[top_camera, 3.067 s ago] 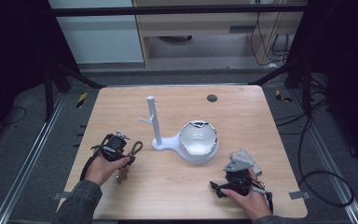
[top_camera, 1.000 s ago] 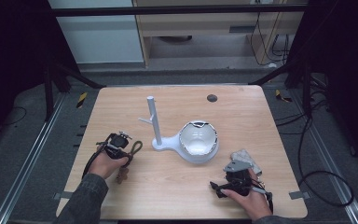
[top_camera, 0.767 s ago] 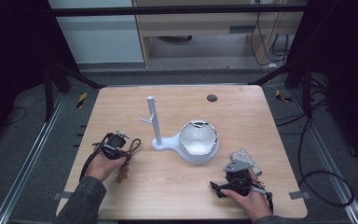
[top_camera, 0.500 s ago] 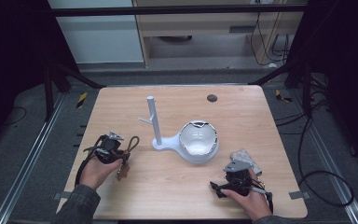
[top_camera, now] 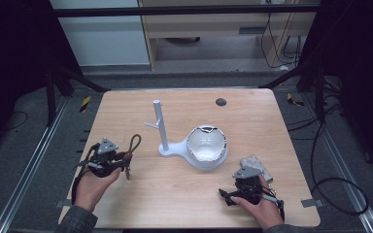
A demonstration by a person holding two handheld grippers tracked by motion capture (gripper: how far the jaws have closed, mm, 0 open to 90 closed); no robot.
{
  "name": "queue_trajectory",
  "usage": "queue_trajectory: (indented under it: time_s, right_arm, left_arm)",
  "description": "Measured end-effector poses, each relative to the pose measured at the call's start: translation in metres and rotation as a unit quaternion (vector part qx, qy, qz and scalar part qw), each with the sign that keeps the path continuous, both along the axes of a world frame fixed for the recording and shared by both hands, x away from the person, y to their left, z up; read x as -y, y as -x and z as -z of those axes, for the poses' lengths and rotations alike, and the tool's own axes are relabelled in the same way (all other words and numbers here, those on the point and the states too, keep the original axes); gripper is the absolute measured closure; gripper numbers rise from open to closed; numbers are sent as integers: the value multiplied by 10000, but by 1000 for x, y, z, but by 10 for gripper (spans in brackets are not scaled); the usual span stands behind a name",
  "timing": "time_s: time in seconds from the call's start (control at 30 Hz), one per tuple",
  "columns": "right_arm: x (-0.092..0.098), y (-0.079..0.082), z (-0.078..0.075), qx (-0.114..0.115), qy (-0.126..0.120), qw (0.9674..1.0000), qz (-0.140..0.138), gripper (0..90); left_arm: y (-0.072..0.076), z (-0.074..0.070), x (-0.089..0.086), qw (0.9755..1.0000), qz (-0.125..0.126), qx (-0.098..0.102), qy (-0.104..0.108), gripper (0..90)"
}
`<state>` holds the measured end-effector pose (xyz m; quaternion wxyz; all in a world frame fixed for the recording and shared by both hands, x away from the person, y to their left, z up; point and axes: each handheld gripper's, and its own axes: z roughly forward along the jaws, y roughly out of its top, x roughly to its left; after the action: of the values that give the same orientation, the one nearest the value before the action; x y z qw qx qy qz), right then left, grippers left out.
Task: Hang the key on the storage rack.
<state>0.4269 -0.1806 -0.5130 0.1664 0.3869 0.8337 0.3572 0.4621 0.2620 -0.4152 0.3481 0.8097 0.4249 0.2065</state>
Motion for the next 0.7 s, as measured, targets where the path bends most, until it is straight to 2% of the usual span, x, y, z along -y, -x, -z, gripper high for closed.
queue_trajectory:
  time_s: [0.47,0.7]
  right_arm:
    - [2,-3,0,-11,9,10000,76,6]
    - [3,-4,0,-28,9,9999,125,6]
  left_arm:
    - [15,-14,14,9990,167,364,210,662]
    - [21,-16,19,9984,237,439,280,662]
